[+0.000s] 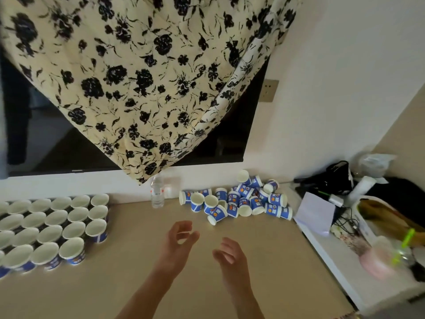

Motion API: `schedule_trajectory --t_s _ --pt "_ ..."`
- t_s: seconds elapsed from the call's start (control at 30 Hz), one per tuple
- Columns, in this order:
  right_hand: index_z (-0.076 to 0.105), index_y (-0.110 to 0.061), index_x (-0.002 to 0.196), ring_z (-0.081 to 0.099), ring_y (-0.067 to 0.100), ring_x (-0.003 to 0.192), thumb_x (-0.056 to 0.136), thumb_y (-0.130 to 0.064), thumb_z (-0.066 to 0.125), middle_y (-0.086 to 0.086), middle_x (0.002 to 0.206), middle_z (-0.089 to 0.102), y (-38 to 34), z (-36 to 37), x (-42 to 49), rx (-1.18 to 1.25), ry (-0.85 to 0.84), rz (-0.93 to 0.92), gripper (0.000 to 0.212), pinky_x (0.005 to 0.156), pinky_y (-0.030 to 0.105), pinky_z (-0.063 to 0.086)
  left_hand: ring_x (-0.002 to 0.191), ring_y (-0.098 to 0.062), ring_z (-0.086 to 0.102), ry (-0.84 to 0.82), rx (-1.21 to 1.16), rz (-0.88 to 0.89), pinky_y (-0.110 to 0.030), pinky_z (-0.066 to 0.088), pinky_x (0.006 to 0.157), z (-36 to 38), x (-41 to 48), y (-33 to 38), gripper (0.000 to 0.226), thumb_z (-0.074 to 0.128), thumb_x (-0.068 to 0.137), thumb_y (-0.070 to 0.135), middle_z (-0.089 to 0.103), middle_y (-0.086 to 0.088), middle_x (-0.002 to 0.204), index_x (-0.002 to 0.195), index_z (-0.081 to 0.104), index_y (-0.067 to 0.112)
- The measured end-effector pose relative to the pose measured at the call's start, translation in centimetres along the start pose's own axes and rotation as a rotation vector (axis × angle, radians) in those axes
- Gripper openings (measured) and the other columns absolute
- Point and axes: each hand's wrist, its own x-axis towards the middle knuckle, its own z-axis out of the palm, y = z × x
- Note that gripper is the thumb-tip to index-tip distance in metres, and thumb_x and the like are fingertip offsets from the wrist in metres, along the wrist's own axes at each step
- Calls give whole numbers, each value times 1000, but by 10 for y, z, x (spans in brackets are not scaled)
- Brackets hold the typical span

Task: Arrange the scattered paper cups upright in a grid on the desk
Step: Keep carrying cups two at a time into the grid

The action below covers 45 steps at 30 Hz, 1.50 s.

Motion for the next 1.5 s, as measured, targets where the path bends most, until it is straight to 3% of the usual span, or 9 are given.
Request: schedule_trajectory --t_s 0.13,0.3,0.47,0.6,0.7,0.77,1.07,1.3,1.5 --pt "59 -15 124 68 14 101 67 -28 78 9 113 67 13 -13 26 -26 29 70 61 77 18 53 101 -8 65 -37 -26 -67 -30 54 82 29 29 -13 19 73 89 22 68 8 111 106 65 26" --pt "57 -13 125 66 19 94 85 -4 76 14 112 66 32 -35 76 -94 78 140 45 82 30 53 101 -11 65 -53 -28 -145 -35 54 88 63 55 -29 19 73 90 20 68 4 111 107 66 21" --pt "55 -12 123 66 29 97 84 -9 79 18 116 65 48 -42 135 -191 -15 219 46 86 41 54 90 -6 65 15 -3 -192 -24 50 76 86 59 -35 20 73 89 16 68 2 108 109 67 15" --pt "50 -8 137 66 29 105 75 -33 81 12 115 64 57 -48 184 -303 -98 249 74 94 48 55 89 -11 64 96 8 -247 -24 49 75 100 53 -39 20 73 89 16 68 2 104 108 67 18" --pt "44 -11 142 63 24 102 83 -20 77 0 99 60 57 -50 223 -363 -175 264 68 95 42 52 89 -14 64 137 19 -268 -25 48 74 108 48 -41 18 70 91 14 69 1 104 108 66 18" --pt "43 -16 143 62 21 103 85 -18 73 -2 101 61 57 -47 251 -422 -238 248 66 95 41 52 89 -15 65 161 34 -297 -25 48 73 114 44 -47 18 71 91 14 69 1 104 106 66 21" --pt "40 -24 146 64 27 113 74 -31 71 3 131 62 85 -13 338 -629 -431 134 78 89 48 58 83 -2 68 212 68 -384 -21 52 70 122 5 -61 53 68 64 58 73 5 97 105 67 25" --pt "64 -13 114 66 28 102 88 -29 69 7 113 69 94 -6 338 -894 -383 66 31 74 34 48 84 -5 70 243 119 -408 -21 52 71 111 2 -69 53 66 63 60 74 7 97 105 67 27" --pt "69 -12 90 63 22 83 91 -21 66 4 86 66 87 -28 310 -740 -420 64 9 67 28 40 83 -3 68 177 166 -398 -18 49 70 123 21 -61 30 71 77 41 73 7 94 104 67 27"
